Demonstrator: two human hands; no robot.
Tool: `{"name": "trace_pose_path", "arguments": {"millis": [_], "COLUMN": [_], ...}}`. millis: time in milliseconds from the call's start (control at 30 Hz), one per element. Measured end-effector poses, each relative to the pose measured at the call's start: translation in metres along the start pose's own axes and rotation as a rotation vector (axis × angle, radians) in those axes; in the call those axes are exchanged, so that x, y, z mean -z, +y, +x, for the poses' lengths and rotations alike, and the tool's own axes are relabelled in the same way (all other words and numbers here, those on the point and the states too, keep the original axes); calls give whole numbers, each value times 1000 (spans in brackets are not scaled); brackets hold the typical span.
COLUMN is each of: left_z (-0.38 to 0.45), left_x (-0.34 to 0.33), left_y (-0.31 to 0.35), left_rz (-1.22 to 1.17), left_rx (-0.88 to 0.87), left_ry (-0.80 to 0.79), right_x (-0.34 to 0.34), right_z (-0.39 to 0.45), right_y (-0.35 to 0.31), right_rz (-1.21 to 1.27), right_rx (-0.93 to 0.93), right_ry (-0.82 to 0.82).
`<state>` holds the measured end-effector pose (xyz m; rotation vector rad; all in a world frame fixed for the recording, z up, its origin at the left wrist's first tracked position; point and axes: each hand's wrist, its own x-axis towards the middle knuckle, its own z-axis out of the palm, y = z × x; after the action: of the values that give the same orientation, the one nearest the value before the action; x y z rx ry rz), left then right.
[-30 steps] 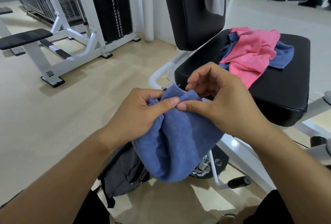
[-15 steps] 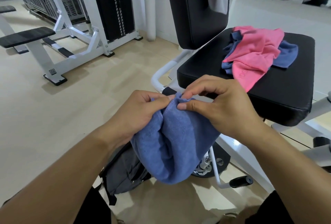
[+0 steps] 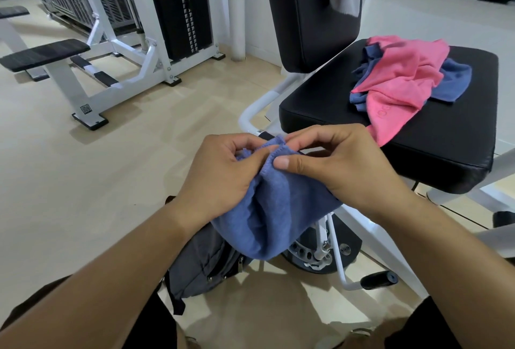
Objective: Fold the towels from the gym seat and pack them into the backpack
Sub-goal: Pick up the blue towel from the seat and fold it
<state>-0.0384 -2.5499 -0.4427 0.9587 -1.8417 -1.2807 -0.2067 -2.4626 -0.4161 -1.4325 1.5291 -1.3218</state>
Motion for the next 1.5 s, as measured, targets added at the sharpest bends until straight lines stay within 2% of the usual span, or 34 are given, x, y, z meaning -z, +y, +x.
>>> {"name": "trace_pose_path", "arguments": {"millis": [133,267,400,467,533,600,700,867,1000,1100,1167,1233,1400,1500], "left_z": [-2,-3,2,3,1,1,1,-1,-3,-4,-6,-6,-5,-4], "left_x": [-1,-1,2,3,3,3,3,2,-1,-4,-4,-3,2,1], "left_y": [2,2,-2,0,3,2,0,0,-1,-1,-1,-2,1,3], "left_rz": [24,16,-302,-453,-540,-568,-462,-267,-135,-130,-106,-60,-188,-377], "left_rx": [-41,-23,247,370,416,408,350,234,161,149,127,94,78,223], "left_ry": [63,50,-5,-130,-239,-261,-173,-31,25,68,58,22,-57,-93], "right_x": [-1,-4,-5,-5,-5,-5,-3,1,-2,-6,-8,-10,-7,-6], "right_z": [-3,-1,2,2,1,1,1,-4,-2,-3,-5,-4,-1,-1], "right_y": [-3,2,4,3,1,1,1,-6,-2,-2,-2,-1,1,0], "right_rz": [46,-16,-46,-75,-92,-108,-119,42,-10,44,38,-11,18,12], "right_rx": [-14,-46,-35,-10,1,-12,-27,-99,-92,-81,-75,-60,-89,-68], "right_ry": [-54,97,122,100,100,111,112,-79,23,-13,6,91,153,118]}}
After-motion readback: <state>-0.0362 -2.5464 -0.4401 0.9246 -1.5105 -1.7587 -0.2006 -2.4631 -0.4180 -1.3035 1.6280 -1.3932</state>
